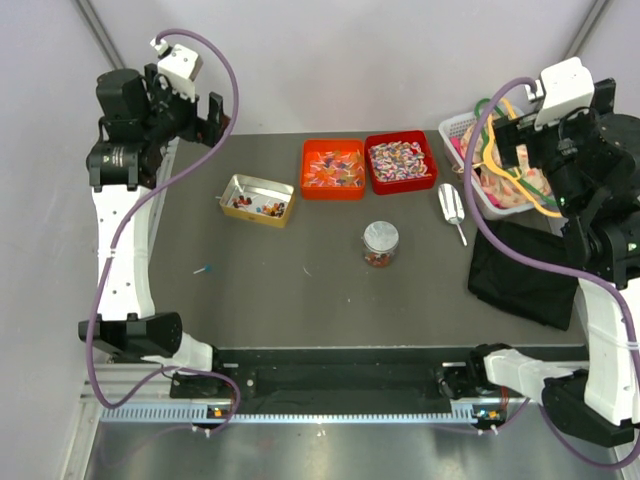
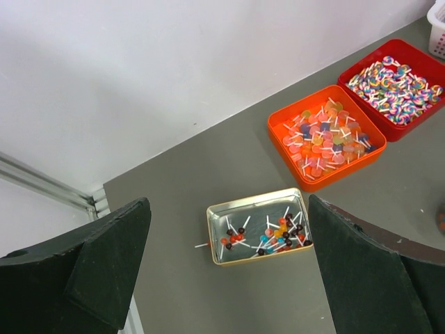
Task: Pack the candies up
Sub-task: Reset both arms
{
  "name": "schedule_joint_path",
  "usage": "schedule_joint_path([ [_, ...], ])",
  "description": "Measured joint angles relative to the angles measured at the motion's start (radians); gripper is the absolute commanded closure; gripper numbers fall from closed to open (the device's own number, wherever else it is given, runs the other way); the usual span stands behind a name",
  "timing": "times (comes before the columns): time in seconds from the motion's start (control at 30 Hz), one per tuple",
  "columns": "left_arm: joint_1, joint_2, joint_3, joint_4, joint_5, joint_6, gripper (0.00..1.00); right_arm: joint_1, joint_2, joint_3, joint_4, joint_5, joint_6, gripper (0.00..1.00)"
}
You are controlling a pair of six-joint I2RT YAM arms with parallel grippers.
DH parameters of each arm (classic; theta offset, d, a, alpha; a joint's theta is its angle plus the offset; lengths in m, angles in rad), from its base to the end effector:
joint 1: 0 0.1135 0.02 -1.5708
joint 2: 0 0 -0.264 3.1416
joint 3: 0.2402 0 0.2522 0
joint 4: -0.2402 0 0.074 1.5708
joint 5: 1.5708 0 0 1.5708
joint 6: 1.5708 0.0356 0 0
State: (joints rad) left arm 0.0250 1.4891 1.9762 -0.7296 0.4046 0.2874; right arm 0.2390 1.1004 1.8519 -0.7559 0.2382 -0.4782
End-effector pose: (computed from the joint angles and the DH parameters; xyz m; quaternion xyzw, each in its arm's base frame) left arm 0.2907 -0.0068 0.5187 0.2237 0.7485 -0.0624 0.6211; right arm 0.1448 0.0266 0.5594 -0.1684 0.6883 -0.1672 0.6855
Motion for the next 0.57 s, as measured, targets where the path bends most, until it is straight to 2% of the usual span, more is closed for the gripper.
schedule_joint_path([
  [0.27,0.001,0.021,0.078,-0.008,0.05,-0.028,0.01,0.0,0.007,0.031,-0.039,-0.109,0.01,0.01],
  [0.57,0.001,0.026,0.085,-0.01,0.063,-0.045,0.01,0.0,0.01,0.035,-0.044,-0.128,0.034,0.01],
])
